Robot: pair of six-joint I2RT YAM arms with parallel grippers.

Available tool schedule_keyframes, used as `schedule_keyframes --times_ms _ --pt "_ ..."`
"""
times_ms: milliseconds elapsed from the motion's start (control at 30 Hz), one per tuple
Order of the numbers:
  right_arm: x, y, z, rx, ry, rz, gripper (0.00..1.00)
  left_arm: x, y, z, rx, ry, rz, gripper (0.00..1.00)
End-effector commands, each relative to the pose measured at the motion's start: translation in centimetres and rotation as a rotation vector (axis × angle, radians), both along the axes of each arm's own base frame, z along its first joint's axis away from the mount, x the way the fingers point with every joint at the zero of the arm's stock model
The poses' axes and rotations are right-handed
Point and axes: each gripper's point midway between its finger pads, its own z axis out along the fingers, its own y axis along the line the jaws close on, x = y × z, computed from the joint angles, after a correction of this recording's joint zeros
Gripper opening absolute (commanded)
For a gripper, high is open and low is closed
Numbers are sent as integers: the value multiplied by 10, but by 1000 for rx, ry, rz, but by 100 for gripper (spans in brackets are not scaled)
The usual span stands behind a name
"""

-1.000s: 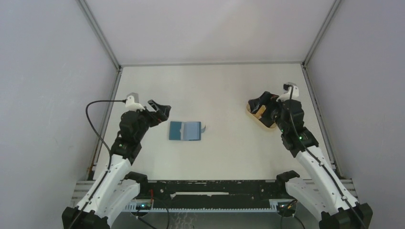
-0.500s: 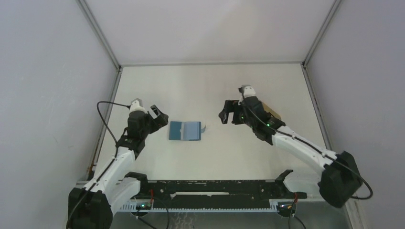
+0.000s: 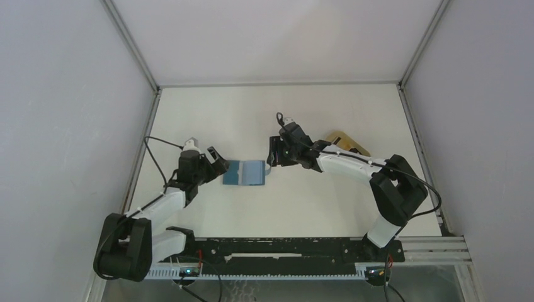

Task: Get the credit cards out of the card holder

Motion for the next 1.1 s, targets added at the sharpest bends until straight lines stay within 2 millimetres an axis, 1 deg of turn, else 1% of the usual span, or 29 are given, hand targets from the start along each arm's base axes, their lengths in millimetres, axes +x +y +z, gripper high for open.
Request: schedule_keyframes --times_ms 0,100,200,300,333,400,500,567,667,733,767,933,1067 --pt "-9 20 2 36 59 2 61 9 -14 5 -87 -56 -30 94" --pt "-16 29 -7 25 83 9 58 11 -19 2 -110 -56 -43 93" --pt "-19 35 -11 18 96 13 47 11 -19 0 -111 -56 -48 93" --pt "-18 35 -14 13 101 4 36 11 -19 -1 -107 -54 -50 93" --pt "-17 34 -15 8 102 -1 33 11 -19 0 -107 -56 -50 93" --pt "-15 34 -18 -2 104 -9 31 11 -19 0 -106 -58 -51 93" --pt "-10 30 -19 -26 91 -34 30 12 -19 1 -100 -59 -54 93" --pt "-8 26 -19 -42 90 -48 32 11 -18 1 -96 -58 -55 93" --pt "-5 20 -11 -59 60 -65 44 10 -15 0 -75 -60 -50 93" --pt "-3 17 -8 -68 44 -73 49 10 -13 0 -64 -59 -47 93" --pt "-2 15 -7 -74 43 -80 49 9 -13 -1 -61 -55 -46 93" --pt "4 15 -17 -95 70 -83 48 10 -13 -2 -56 -55 -50 93" --pt "6 17 -21 -87 74 -83 42 10 -13 -4 -51 -51 -53 93"
